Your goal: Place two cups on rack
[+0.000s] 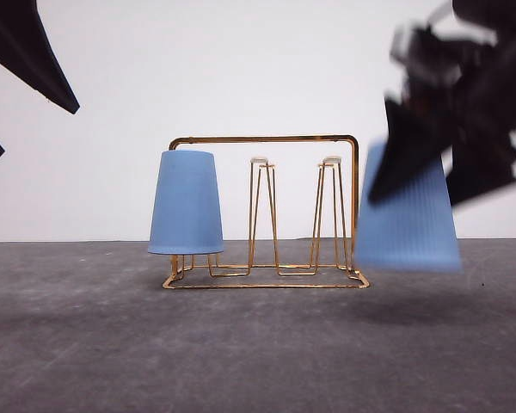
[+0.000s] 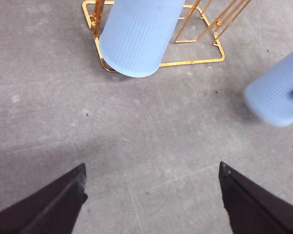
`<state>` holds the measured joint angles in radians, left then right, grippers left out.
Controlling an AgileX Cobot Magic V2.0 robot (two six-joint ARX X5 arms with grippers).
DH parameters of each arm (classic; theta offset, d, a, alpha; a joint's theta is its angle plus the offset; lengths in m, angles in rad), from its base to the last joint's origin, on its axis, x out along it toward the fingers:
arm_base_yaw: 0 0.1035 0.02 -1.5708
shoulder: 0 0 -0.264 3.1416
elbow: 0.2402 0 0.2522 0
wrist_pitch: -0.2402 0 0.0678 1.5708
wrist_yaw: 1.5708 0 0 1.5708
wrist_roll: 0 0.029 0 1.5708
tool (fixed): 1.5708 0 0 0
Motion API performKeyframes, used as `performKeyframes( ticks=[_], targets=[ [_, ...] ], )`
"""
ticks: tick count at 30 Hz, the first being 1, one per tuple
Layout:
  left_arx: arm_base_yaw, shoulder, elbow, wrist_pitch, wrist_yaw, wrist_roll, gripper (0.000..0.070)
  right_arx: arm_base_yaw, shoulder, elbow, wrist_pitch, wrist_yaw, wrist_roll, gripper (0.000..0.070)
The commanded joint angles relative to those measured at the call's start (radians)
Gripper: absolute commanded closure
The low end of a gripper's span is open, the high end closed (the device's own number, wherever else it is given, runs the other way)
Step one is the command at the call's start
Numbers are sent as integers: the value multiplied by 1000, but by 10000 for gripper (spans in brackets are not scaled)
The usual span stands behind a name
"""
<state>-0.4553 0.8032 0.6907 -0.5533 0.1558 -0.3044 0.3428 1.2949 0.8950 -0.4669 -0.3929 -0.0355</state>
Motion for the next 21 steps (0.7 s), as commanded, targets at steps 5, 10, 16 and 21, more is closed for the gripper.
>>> performKeyframes(
  ticks=[5, 10, 16, 21],
  targets=[
    [-2, 6, 13, 8, -3, 8, 197, 23, 5, 220, -93, 14, -39, 342],
    [-2, 6, 13, 8, -3, 8, 197, 52, 6, 301, 5, 79, -69, 342],
    [-2, 6, 13, 8, -3, 8, 197, 55, 56, 302, 101, 88, -73, 342],
    [-2, 7, 13, 8, -3, 7, 197, 54, 171, 302, 135, 113, -88, 341]
  ],
)
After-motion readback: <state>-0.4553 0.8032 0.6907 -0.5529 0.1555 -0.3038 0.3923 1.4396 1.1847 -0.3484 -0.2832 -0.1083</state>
